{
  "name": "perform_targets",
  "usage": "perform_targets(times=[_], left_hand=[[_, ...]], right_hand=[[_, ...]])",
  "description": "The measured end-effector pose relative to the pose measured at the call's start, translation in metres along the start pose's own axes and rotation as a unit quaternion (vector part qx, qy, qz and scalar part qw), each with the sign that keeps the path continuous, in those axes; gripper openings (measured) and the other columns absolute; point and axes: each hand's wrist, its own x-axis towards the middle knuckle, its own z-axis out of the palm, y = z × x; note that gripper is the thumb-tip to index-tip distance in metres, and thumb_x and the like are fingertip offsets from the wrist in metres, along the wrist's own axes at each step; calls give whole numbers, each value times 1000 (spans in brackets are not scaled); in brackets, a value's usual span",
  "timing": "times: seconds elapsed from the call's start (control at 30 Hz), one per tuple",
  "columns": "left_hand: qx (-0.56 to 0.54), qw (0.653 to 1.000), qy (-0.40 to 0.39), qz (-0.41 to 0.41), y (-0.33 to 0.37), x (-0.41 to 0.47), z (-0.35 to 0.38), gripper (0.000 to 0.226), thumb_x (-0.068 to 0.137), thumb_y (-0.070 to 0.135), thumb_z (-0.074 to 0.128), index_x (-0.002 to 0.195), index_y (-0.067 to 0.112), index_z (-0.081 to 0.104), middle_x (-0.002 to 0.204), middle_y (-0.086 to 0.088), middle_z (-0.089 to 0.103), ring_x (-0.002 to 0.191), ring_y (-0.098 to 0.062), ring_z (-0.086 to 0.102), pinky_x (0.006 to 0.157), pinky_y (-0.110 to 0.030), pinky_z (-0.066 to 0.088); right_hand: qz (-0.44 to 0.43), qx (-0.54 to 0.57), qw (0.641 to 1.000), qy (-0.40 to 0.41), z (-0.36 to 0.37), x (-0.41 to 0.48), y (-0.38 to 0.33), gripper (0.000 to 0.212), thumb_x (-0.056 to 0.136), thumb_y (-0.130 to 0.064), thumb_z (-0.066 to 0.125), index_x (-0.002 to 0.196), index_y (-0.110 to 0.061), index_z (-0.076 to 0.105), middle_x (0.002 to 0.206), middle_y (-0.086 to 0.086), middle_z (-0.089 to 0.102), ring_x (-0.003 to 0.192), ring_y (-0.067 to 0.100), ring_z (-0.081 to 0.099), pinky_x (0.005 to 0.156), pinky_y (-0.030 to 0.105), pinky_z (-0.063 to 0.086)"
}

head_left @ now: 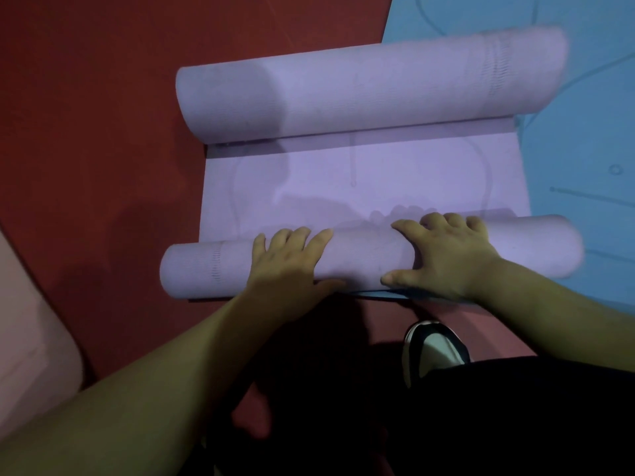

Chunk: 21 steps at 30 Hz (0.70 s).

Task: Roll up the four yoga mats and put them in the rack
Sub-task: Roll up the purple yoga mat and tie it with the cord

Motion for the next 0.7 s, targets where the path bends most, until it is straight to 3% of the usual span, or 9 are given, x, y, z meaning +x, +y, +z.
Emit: perform_targets(times=[0.07, 0.2, 0.33, 0.4, 0.5, 0.7], left_hand=[[7, 1000, 3, -2, -1, 2, 1, 91, 79, 86, 35, 150, 30, 45, 140, -2, 54, 123, -32, 51, 106, -60, 31], [-28, 995, -90, -22, -7, 17, -11, 87, 80, 88, 38, 154, 43, 23, 149, 8, 41, 134, -24, 37, 113, -53, 23], [-48, 991, -124, -35, -8, 26, -18, 87, 81, 86, 40, 154, 47, 15, 155, 7, 34, 141, -22, 29, 118, -55, 16], [-43, 991, -115, -45, -5, 22, -18, 88, 81, 86, 39, 156, 46, 15, 158, 4, 31, 144, -24, 26, 120, -59, 11], [-15, 998, -46, -38, 2, 13, -10, 93, 76, 90, 32, 155, 41, 25, 153, 3, 40, 137, -26, 35, 117, -61, 18], [-41, 992, -109, -41, -5, 31, -20, 87, 81, 85, 44, 154, 45, 20, 152, 7, 37, 138, -24, 32, 114, -54, 19]], right_hand=[[4, -4, 1000, 14, 4, -4, -1, 105, 63, -101, 30, 151, -46, 23, 150, 6, 40, 135, 33, 37, 113, 55, 24], [10, -3, 997, 73, 19, -14, -4, 103, 65, -97, 23, 154, -45, 27, 149, 14, 42, 139, 40, 34, 114, 59, 21], [13, -3, 998, 54, 13, -6, 1, 103, 63, -97, 19, 153, -46, 26, 147, 10, 43, 136, 36, 35, 114, 57, 23], [10, 2, 999, 42, 7, -1, 3, 104, 62, -97, 16, 153, -47, 23, 148, 7, 41, 136, 34, 35, 114, 56, 22], [9, 4, 999, 30, 3, 3, 5, 105, 61, -96, 14, 153, -48, 18, 150, 6, 39, 138, 33, 33, 115, 55, 20], [28, 8, 997, 74, 15, -5, 1, 104, 63, -97, 22, 155, -49, 19, 156, 16, 33, 145, 44, 23, 117, 59, 14]])
